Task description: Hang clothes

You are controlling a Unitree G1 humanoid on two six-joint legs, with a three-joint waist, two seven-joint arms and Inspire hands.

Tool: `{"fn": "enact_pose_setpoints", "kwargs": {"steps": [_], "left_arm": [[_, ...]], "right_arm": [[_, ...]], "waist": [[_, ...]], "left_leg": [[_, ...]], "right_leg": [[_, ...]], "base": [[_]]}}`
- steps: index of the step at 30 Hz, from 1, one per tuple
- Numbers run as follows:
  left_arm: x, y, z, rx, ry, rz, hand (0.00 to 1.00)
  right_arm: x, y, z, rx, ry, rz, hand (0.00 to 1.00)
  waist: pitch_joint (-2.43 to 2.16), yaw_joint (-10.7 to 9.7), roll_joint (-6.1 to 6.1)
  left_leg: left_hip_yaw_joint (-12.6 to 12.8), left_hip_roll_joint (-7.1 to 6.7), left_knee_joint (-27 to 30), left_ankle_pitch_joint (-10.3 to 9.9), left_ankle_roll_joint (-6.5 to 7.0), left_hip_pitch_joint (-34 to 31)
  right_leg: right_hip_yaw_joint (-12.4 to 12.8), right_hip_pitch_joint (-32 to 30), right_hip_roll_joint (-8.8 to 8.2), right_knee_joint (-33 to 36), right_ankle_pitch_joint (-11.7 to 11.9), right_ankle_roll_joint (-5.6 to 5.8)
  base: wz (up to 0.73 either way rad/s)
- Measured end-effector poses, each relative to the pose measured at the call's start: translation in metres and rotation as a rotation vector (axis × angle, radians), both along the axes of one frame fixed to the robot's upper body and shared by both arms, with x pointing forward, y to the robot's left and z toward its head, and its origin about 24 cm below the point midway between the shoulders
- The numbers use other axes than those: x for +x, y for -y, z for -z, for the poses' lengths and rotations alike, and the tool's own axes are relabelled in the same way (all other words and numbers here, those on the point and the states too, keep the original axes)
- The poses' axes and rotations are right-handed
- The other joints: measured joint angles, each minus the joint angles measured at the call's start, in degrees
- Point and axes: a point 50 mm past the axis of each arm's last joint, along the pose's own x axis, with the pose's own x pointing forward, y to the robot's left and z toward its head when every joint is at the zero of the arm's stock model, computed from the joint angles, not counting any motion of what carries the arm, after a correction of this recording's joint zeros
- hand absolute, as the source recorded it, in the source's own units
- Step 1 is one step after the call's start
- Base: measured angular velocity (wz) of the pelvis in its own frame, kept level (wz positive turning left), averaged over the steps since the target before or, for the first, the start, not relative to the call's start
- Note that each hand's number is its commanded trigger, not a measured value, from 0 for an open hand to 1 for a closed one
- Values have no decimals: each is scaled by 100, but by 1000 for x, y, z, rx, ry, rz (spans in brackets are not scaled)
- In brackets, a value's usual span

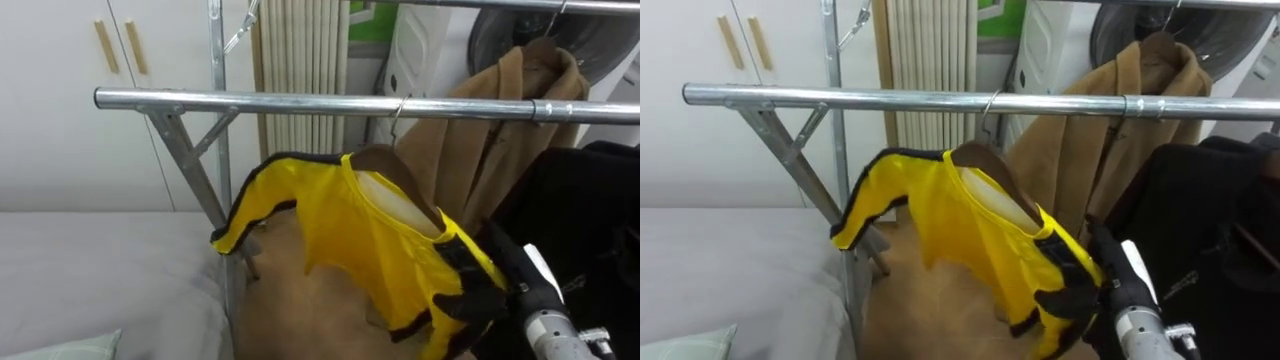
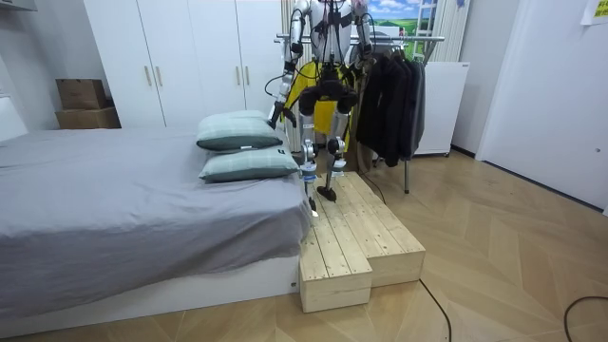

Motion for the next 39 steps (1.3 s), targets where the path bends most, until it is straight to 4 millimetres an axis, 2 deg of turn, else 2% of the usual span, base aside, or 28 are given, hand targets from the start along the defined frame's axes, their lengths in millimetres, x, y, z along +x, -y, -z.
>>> {"fn": "enact_pose_setpoints", "kwargs": {"steps": [6, 13, 20, 25, 29, 32, 39], "left_arm": [[-2, 1, 0, 0, 0, -19, 0], [-2, 1, 0, -1, -1, -19, 0], [-7, 1, 0, 1, -8, -43, 0], [-11, 3, 0, -3, -11, -67, 0], [-11, 5, 0, -6, -11, -69, 0], [-11, 5, 1, -7, -11, -67, 0], [-12, 5, 1, -6, -13, -66, 0]], "right_arm": [[-11, 11, 7, 80, -6, 104, 0], [-19, 15, 8, 125, 18, 184, 0], [-35, 19, 15, 121, 0, 208, 0], [-61, 33, 28, 86, -64, 263, 0], [-73, 38, 35, 89, -96, 300, 0], [-81, 37, 42, 102, -129, 299, 0], [-113, 27, 79, 202, -305, 319, 0]], "waist": [[-2, -66, 1], [-9, -91, -10], [-14, -252, -11], [-14, -346, -3], [-17, -364, 25], [-16, -379, 27], [-9, -389, 5]], "left_leg": [[6, -8, 21, 3, -4, -6], [58, -1, -54, -19, 32, -21], [52, 0, 0, 0, 2, -16], [137, 3, -87, -18, 30, -9], [137, -4, -46, -10, 17, 13], [134, -7, -36, -8, 16, 13], [137, -7, -68, -26, 44, -12]], "right_leg": [[72, 1, 8, 4, 5, 6], [123, -6, 16, -84, 62, 88], [130, 5, 22, -76, 53, 51], [201, 0, 35, -86, 64, 68], [221, 4, 36, -77, 63, 64], [221, 7, 35, -71, 60, 61], [286, 14, 47, -96, 60, 93]], "base": [[-5], [-4], [0], [-8], [0], [0], [-3]]}}
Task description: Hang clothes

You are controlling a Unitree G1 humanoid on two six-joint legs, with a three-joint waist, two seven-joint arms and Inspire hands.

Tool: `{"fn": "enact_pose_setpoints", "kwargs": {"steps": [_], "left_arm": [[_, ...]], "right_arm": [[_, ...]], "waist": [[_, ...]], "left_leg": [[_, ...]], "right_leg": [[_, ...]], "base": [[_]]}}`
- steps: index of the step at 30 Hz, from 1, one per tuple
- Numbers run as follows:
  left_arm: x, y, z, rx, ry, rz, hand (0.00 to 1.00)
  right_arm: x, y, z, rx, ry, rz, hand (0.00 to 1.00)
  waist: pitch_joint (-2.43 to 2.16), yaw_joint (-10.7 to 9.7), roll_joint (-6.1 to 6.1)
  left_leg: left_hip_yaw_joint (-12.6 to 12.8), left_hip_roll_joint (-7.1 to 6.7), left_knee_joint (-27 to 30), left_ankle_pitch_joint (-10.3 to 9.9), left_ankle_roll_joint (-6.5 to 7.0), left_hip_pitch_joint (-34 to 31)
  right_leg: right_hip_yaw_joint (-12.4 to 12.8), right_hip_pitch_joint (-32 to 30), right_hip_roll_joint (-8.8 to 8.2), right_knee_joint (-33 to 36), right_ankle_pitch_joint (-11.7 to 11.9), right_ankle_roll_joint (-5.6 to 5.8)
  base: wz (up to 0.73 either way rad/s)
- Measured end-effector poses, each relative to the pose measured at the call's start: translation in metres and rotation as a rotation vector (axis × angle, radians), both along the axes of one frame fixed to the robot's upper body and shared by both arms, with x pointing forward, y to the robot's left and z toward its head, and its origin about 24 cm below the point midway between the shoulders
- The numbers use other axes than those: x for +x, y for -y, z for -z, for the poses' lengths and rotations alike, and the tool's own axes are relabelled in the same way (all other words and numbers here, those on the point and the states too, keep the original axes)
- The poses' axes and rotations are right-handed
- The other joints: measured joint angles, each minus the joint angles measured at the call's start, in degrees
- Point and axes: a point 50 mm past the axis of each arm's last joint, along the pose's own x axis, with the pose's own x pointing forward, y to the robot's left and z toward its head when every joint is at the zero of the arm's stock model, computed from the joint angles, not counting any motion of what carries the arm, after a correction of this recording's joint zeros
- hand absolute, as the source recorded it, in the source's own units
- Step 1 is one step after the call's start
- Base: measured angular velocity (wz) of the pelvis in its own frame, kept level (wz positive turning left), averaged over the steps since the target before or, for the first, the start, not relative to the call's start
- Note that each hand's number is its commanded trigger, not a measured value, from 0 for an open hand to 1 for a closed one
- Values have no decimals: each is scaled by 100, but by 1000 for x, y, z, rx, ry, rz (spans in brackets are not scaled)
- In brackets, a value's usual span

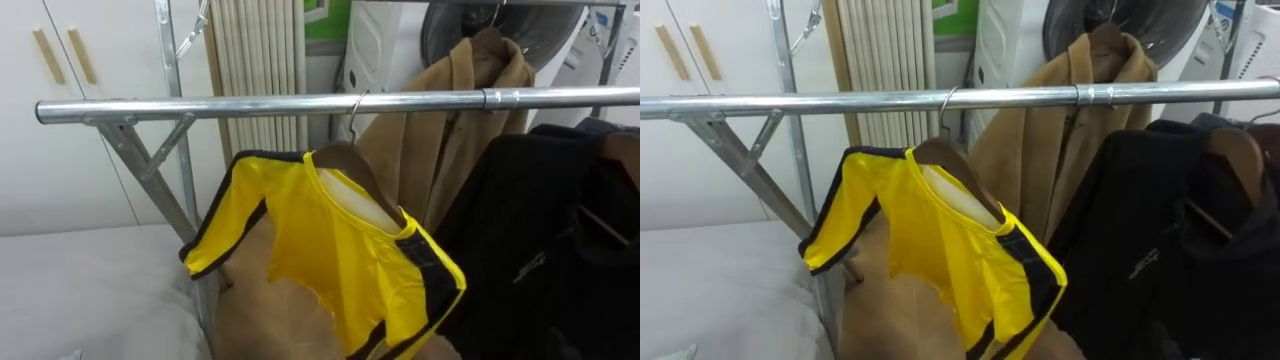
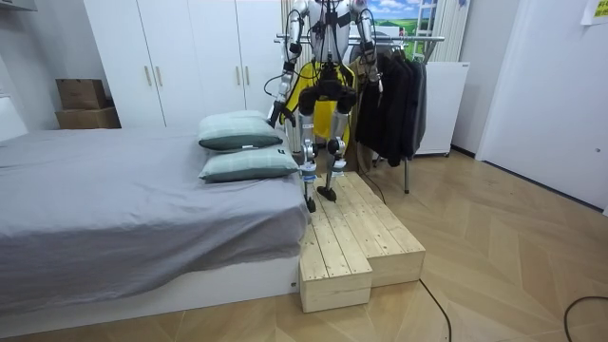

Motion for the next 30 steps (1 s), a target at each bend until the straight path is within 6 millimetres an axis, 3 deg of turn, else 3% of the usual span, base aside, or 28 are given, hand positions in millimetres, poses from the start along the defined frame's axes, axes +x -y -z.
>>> {"fn": "enact_pose_setpoints", "kwargs": {"steps": [5, 9, 14, 16, 20, 21, 23, 30], "left_arm": [[0, 0, 0, -4, 4, -2, 0], [1, 0, 0, -4, 13, 0, 0], [4, 6, 2, -18, 35, 5, 0], [2, 10, 4, -30, 38, 4, 0], [2, 12, 4, -38, 34, 23, 0], [2, 12, 4, -39, 34, 25, 0], [2, 13, 4, -43, 34, 33, 0], [4, 13, 5, -49, 37, 32, 0]], "right_arm": [[-27, -10, 26, 137, -102, 68, 0], [-67, -14, 52, 242, -245, 150, 0], [-97, -16, 65, 305, -355, 190, 0], [-110, -22, 70, 331, -405, 203, 0], [-123, -33, 77, 388, -470, 198, 0], [-126, -35, 79, 403, -485, 203, 0], [-131, -36, 80, 429, -498, 228, 0], [-135, -37, 81, 458, -512, 252, 0]], "waist": [[31, -4, 64], [46, 8, 108], [29, 9, 191], [1, -3, 252], [1, -21, 250], [2, -46, 252], [4, -51, 254], [21, -85, 274]], "left_leg": [[4, 3, 3, 2, -3, 68], [24, 18, -50, -2, -4, 116], [-16, -5, -86, 5, -7, 54], [-65, -21, -76, 7, -6, 78], [-92, -27, -90, -15, 25, 103], [-82, -23, -98, -57, 88, 103], [-90, -20, -90, -59, 92, 119], [-190, -14, -100, -58, 88, 91]], "right_leg": [[-14, -11, -3, -32, 9, 55], [-124, -16, -12, 2, -34, 42], [1, -7, 19, -1, -38, 35], [17, 36, 19, 8, -52, 3], [-16, 72, 7, 1, -61, -38], [-85, 72, -15, -2, -47, -16], [-254, 70, -62, -2, -53, -19], [-258, 67, -64, -76, -58, -36]], "base": [[0], [5], [-6], [0], [3], [10], [14], [7]]}}
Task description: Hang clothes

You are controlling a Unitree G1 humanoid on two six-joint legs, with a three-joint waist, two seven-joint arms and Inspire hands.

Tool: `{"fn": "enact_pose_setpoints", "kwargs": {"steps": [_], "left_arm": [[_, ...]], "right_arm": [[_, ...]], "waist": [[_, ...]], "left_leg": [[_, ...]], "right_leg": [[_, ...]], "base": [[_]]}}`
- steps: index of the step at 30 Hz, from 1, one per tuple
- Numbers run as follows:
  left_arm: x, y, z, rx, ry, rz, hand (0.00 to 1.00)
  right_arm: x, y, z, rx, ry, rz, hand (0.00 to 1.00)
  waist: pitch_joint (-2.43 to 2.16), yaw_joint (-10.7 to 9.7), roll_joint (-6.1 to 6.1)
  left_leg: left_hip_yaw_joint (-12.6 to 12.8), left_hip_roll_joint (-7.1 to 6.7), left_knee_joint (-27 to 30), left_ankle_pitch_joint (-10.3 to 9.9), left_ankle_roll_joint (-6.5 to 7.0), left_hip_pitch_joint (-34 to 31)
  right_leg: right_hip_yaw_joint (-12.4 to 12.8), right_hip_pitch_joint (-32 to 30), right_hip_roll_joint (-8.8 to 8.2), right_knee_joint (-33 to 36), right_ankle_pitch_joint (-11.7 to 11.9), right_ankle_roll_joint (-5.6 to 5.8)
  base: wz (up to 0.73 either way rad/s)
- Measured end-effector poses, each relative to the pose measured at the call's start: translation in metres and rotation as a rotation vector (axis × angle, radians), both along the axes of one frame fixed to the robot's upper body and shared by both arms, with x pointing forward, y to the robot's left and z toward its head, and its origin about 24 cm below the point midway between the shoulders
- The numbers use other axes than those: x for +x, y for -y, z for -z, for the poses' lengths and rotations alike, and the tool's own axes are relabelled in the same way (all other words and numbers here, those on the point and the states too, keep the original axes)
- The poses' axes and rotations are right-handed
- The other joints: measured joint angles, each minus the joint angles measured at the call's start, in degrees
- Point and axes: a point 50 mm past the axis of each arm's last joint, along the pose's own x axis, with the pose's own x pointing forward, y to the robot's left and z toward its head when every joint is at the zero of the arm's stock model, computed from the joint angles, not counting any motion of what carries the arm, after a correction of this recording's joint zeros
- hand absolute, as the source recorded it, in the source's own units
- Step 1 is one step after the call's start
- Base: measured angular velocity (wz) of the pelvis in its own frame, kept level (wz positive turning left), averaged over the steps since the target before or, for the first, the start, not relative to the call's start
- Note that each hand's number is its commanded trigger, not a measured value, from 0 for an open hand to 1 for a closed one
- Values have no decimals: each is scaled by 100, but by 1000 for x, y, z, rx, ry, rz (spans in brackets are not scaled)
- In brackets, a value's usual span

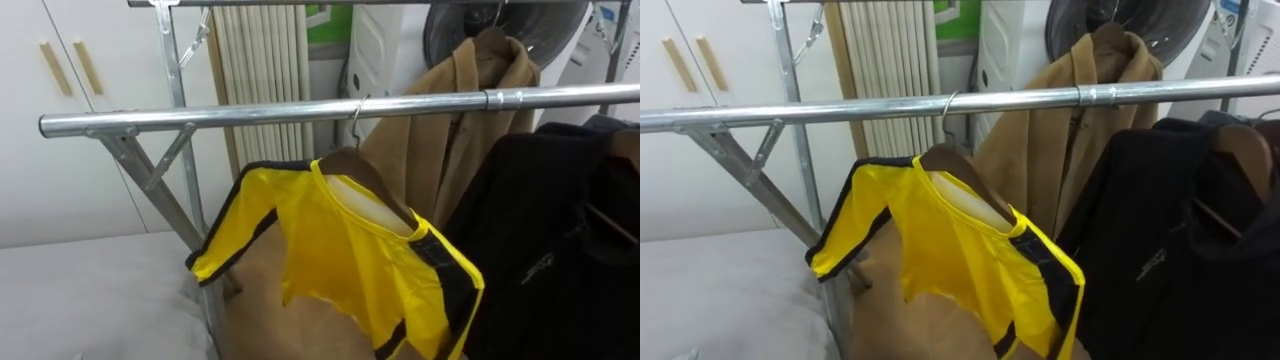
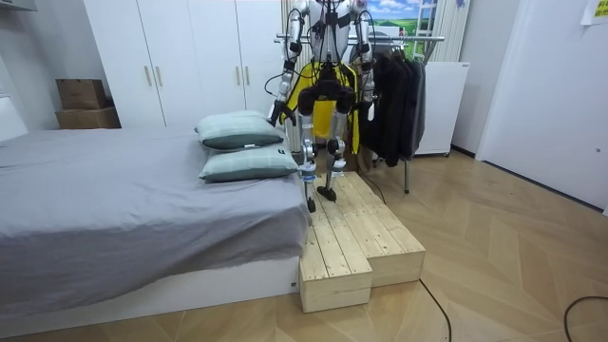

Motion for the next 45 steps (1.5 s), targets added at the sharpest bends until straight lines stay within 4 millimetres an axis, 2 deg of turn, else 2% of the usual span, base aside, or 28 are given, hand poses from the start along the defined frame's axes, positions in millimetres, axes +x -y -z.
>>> {"fn": "enact_pose_setpoints", "kwargs": {"steps": [5, 10, 16, 18, 21, 28, 34, 40, 45], "left_arm": [[-1, 3, 1, -44, -1, -20, 0], [-1, 2, 1, -99, -16, 1, 0], [-1, 0, 0, -121, -39, 4, 0], [-1, 0, 0, -126, -46, 8, 0], [0, 0, 0, -130, -47, 11, 0], [3, 0, 1, -132, -63, 44, 0], [3, 0, 0, -134, -64, 41, 0], [3, -2, 0, -133, -61, 28, 0], [4, -3, 0, -136, -42, -24, 0]], "right_arm": [[1, 1, 0, 16, -9, 1, 0], [-3, 0, 1, 27, -36, 4, 0], [-4, 1, 1, 32, -52, -4, 0], [-3, 1, 1, 32, -57, -16, 0], [-1, 2, 0, 30, -57, -32, 0], [6, 3, 0, 34, -48, -26, 0], [22, 4, -1, 17, -22, -102, 0], [22, 1, -1, 29, -17, -130, 0], [24, 1, -1, 30, -5, -140, 0]], "waist": [[-3, -1, 18], [-10, -11, 31], [-11, -12, 40], [-15, -12, 42], [-14, -11, 45], [-12, -8, 44], [-15, -10, 5], [-19, -8, -42], [-10, -11, -25]], "left_leg": [[-36, -6, 17, 38, -62, 12], [-84, -20, 2, 37, -62, 12], [-37, -6, -27, 13, -64, 93], [-35, -5, -29, -16, -27, 83], [-47, -8, -26, -15, -28, 78], [-53, -1, -20, -17, -31, 103], [-136, -24, 26, 15, -68, 107], [-110, -31, 29, 17, -65, 111], [-118, -35, 24, 17, -65, 117]], "right_leg": [[-56, 10, -2, 30, -16, -45], [42, 8, 29, 85, -77, -32], [-19, 8, 30, 104, -75, -34], [-5, 18, 33, 102, -76, -35], [45, 21, 43, 99, -76, -36], [-13, 11, 34, 92, -83, -45], [58, 41, 41, 92, -103, -43], [58, 30, 36, 93, -100, -30], [109, 31, 51, 86, -93, -20]], "base": [[0], [2], [-3], [-2], [0], [0], [3], [0], [-3]]}}
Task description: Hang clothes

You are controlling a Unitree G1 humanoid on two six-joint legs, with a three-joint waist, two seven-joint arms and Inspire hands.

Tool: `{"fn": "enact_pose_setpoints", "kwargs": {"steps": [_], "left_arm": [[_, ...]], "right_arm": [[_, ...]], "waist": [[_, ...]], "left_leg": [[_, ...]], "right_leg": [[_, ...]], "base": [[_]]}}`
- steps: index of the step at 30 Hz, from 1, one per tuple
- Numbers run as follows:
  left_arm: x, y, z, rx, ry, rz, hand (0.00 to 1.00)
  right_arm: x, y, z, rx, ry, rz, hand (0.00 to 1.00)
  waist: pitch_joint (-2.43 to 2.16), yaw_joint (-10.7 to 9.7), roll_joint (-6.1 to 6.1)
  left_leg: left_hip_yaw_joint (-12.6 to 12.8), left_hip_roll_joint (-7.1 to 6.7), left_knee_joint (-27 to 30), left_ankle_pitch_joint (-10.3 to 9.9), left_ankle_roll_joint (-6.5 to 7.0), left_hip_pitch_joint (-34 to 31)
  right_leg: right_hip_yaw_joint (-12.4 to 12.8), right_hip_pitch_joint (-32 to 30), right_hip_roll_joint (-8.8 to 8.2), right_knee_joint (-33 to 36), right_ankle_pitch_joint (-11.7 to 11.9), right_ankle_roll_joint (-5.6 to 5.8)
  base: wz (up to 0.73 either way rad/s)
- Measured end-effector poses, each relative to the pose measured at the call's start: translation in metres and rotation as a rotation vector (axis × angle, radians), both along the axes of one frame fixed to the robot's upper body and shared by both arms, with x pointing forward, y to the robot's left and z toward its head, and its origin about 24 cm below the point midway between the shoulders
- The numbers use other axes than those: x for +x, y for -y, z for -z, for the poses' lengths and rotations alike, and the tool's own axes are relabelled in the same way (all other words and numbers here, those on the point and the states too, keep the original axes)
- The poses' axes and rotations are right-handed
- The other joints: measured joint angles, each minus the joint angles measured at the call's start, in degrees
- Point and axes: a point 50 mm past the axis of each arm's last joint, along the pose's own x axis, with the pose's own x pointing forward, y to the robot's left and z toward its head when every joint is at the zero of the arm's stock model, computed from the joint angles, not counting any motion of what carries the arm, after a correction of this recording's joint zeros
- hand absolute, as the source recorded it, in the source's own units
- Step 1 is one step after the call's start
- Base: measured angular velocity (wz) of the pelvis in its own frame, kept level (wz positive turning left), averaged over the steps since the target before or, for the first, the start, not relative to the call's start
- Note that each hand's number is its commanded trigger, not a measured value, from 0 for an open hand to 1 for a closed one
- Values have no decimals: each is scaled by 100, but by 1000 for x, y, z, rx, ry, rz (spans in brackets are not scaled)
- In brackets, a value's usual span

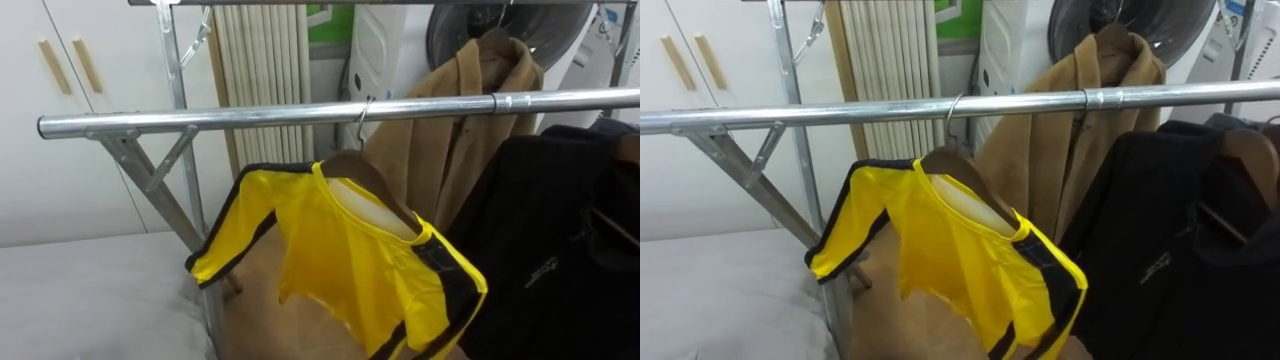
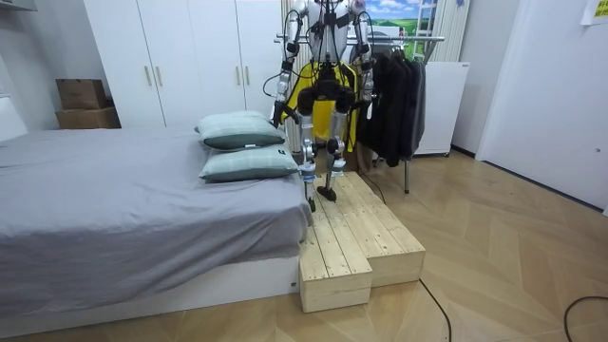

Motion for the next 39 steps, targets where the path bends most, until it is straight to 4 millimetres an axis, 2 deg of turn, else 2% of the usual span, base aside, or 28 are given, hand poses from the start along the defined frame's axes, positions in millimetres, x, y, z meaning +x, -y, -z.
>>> {"fn": "enact_pose_setpoints", "kwargs": {"steps": [14, 18, 25, 29, 31, 39], "left_arm": [[1, 1, 0, 2, 13, -41, 0], [2, 0, 0, 6, 15, -41, 0], [3, 0, 0, 10, 17, -40, 0], [5, 1, 1, 6, 25, -56, 0], [5, 0, 1, 4, 26, -55, 0], [8, 0, 1, -4, 25, -21, 0]], "right_arm": [[0, -2, 0, 21, 1, -15, 0], [0, -2, 0, 28, 4, -17, 0], [2, -2, 0, 31, 8, -20, 0], [3, -1, 0, 29, 11, -23, 0], [4, -1, 0, 28, 14, -25, 0], [10, 0, -1, 24, 23, -40, 0]], "waist": [[13, 3, -35], [16, 3, -40], [20, 4, -38], [46, 8, -16], [56, 6, -2], [59, 7, 27]], "left_leg": [[-48, -33, 3, 13, 34, -6], [-64, -32, -7, -10, 71, -6], [-91, -29, -12, -10, 67, -9], [-100, -30, -23, -17, 77, -18], [-82, -21, -33, -22, 79, -18], [-168, -19, 1, 0, 39, -64]], "right_leg": [[4, -10, -19, 7, 24, 25], [-102, -15, -42, 14, 27, 25], [-128, -12, -46, 11, 19, 6], [-132, -10, -48, 6, 17, 8], [-227, -14, -63, 10, 16, 6], [-210, 1, -61, 6, -11, -28]], "base": [[-1], [2], [1], [0], [3], [5]]}}
